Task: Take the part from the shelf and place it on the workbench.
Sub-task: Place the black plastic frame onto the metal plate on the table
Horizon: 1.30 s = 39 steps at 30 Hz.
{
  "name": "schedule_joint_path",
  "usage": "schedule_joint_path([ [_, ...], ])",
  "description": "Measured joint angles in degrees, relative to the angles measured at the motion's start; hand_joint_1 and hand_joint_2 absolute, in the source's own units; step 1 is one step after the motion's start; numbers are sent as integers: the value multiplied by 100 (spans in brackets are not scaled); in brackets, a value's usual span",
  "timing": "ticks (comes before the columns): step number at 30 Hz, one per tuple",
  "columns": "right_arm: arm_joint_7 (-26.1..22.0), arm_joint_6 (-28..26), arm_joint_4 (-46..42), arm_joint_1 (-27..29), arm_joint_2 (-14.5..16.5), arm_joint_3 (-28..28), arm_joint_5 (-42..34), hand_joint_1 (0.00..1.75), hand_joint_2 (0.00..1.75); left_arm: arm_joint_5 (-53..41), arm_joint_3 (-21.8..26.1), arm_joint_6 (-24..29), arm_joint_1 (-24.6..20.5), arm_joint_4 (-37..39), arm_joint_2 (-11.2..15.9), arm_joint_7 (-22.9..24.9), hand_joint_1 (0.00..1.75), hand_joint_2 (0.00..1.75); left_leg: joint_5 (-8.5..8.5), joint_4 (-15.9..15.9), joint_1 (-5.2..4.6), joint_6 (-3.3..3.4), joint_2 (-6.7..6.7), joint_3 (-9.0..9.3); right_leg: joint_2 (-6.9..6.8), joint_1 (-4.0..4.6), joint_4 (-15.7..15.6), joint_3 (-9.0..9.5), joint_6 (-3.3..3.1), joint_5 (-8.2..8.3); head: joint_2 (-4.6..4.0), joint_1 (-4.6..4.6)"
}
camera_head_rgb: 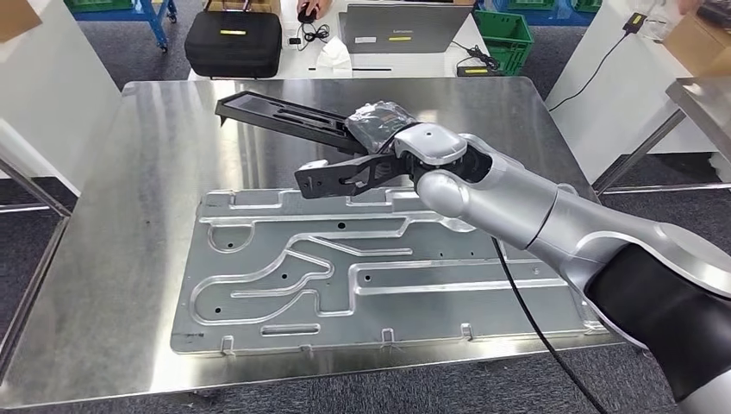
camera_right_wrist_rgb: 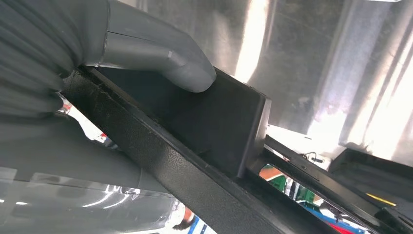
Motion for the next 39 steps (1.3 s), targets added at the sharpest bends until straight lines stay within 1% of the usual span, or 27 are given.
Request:
schedule_joint_path([
  [2, 9, 32, 6, -11, -16, -5, 6, 44, 44, 17, 1, 69, -7, -1, -7, -90, 0, 175, -51, -9, -8, -24, -13, 75, 19, 30, -696, 253, -88, 493, 0, 24],
  [3, 16, 55, 5, -18, -27, -6, 10, 0, 0, 25, 1, 97, -12, -1, -13, -123, 0, 175, -67, -17, -5, -44, -19, 97, 29, 54, -984, 369, -131, 635, 0, 17],
  [4, 22, 74, 5, -23, -38, -6, 15, 0, 0, 30, 2, 116, -16, -1, -22, -155, 0, 175, -76, -25, 0, -66, -22, 105, 37, 76, -1160, 445, -168, 687, 0, 18],
  [6, 27, 98, 3, -31, -50, -5, 19, 0, 0, 33, 2, 133, -19, -2, -42, -201, 0, 87, -77, -51, 7, -124, -24, 106, 38, 101, -1289, 501, -225, 640, 0, 36],
  [8, 27, 100, -9, -34, -48, -8, 20, 0, 0, 38, 2, 131, -19, -2, -54, -202, 0, 0, -128, -38, -4, -179, -22, 104, 14, 67, -1452, 601, -253, 627, 0, 33],
  [10, 27, 98, -25, -45, -43, -7, 21, 0, 0, 41, 2, 122, -17, -1, -54, -202, 0, 0, -329, 302, -16, -226, -26, -59, -11, 31, -1590, 704, -260, 649, 0, -30],
  [12, 27, 99, -32, -37, -45, 2, 18, 0, 0, 39, 2, 98, -9, 1, -51, -244, 0, 0, -591, 965, -14, -263, -33, -427, -13, 34, -1607, 734, -277, 641, 0, -102],
  [13, 27, 99, -33, -25, -46, 6, 16, 0, 0, 37, 1, 85, -5, 1, -50, -265, 0, 0, -639, 1212, -10, -277, -33, -587, -11, 35, -1599, 737, -279, 632, 0, -127],
  [14, 27, 100, -33, -15, -48, 9, 14, 0, 0, 35, 1, 72, -2, 2, -49, -278, 0, 0, -585, 1292, -4, -288, -31, -669, -9, 33, -1584, 738, -277, 624, 0, -149],
  [15, 27, 100, -34, -11, -51, 11, 12, 0, 0, 34, 0, 62, -2, 2, -48, -283, 0, 0, -430, 1170, 2, -296, -25, -643, -6, 28, -1561, 740, -265, 611, 0, -168],
  [17, 27, 100, -40, -11, -60, 12, 11, 0, 0, 34, 0, 46, -5, 2, -43, -284, 0, 0, -31, 549, 12, -300, -4, -374, 2, 18, -1479, 732, -216, 559, 0, -201],
  [18, 27, 100, -43, -14, -66, 12, 10, 0, 0, 34, 0, 39, -8, 2, -41, -283, 0, 0, 86, 264, 15, -285, 4, -247, 9, 22, -1417, 710, -183, 526, 0, -219],
  [19, 27, 100, -47, -15, -71, 11, 10, 0, 0, 34, 0, 32, -11, 2, -38, -281, 0, 0, 136, 96, 12, -257, 6, -173, 15, 28, -1371, 683, -152, 506, 0, -225],
  [22, 27, 98, -50, -15, -79, 9, 9, 0, 0, 33, 0, 4, -9, 7, -34, -275, 0, 0, 150, 39, 0, -152, -17, -167, 21, 28, -1317, 633, -87, 494, 0, -196],
  [23, 27, 98, -49, -15, -83, 7, 8, 0, 0, 33, 0, -4, -11, 9, -34, -274, 0, 0, 169, 30, 5, -119, -22, -170, 19, 22, -1280, 623, -63, 438, 0, -184],
  [25, 27, 99, -49, -22, -99, 0, 8, 0, 0, 33, 0, -19, -17, 10, -33, -274, 0, 0, 210, 10, 24, -54, -27, -186, 17, 12, -943, 523, 0, 129, 0, -148],
  [27, 27, 101, -49, -21, -116, -1, 9, 0, 0, 33, 0, -27, -15, 12, -33, -274, 0, 0, 247, 8, 18, -10, -29, -227, 16, 2, -248, 305, 47, -314, 0, -85],
  [28, 27, 102, -49, -15, -121, 3, 8, 0, 0, 33, 0, -31, -13, 14, -33, -272, 0, 0, 270, 8, 13, 3, -29, -257, 16, -2, 54, 221, 56, -459, 0, -53],
  [29, 27, 102, -49, -10, -124, 6, 8, 0, 0, 34, 0, -36, -12, 15, -33, -271, 0, 0, 297, 9, 6, 9, -28, -291, 16, -2, 197, 208, 50, -504, 0, -22],
  [30, 27, 102, -49, -7, -125, 7, 8, 0, 0, 34, 0, -39, -12, 16, -33, -269, 0, 0, 328, 8, -1, 7, -27, -325, 16, 1, 133, 296, 31, -444, 0, 6],
  [31, 27, 101, -49, -11, -125, 5, 8, 0, 0, 34, 0, -42, -14, 17, -33, -268, 0, 0, 360, 8, -6, 2, -28, -356, 18, 9, -142, 493, -3, -309, 0, 27],
  [33, 27, 95, -52, -46, -124, -6, 9, 0, 0, 34, 0, -44, -17, 17, -37, -268, 0, 0, 431, 6, -15, -25, -30, -409, 23, 45, -952, 1013, -100, -66, 0, 50],
  [34, 27, 90, -58, -71, -122, -14, 9, 0, 0, 34, 0, -45, -18, 17, -42, -269, 0, 0, 473, -6, -12, -52, -28, -425, 24, 68, -1255, 1191, -133, 5, 0, 45],
  [35, 27, 86, -64, -97, -120, -19, 9, 0, 0, 34, 0, -45, -19, 17, -46, -270, 0, 0, 519, -25, -4, -85, -25, -434, 23, 93, -1430, 1278, -162, 35, 0, 44],
  [37, 27, 82, -76, -125, -120, -23, 9, 0, 0, 34, 0, -46, -18, 17, -51, -271, 0, 0, 620, -97, 14, -159, -19, -433, 14, 118, -1518, 1268, -195, 127, 0, 49],
  [38, 27, 82, -78, -133, -118, -22, 9, 0, 0, 34, 0, -47, -18, 17, -51, -271, 0, 0, 615, -114, 17, -186, -16, -443, -4, 115, -1572, 1258, -221, 198, 0, 50],
  [39, 27, 81, -80, -139, -114, -21, 9, 0, 0, 34, 0, -47, -17, 17, -51, -271, 0, 0, 513, -66, 14, -209, -16, -471, -22, 102, -1624, 1236, -248, 280, 0, 34],
])
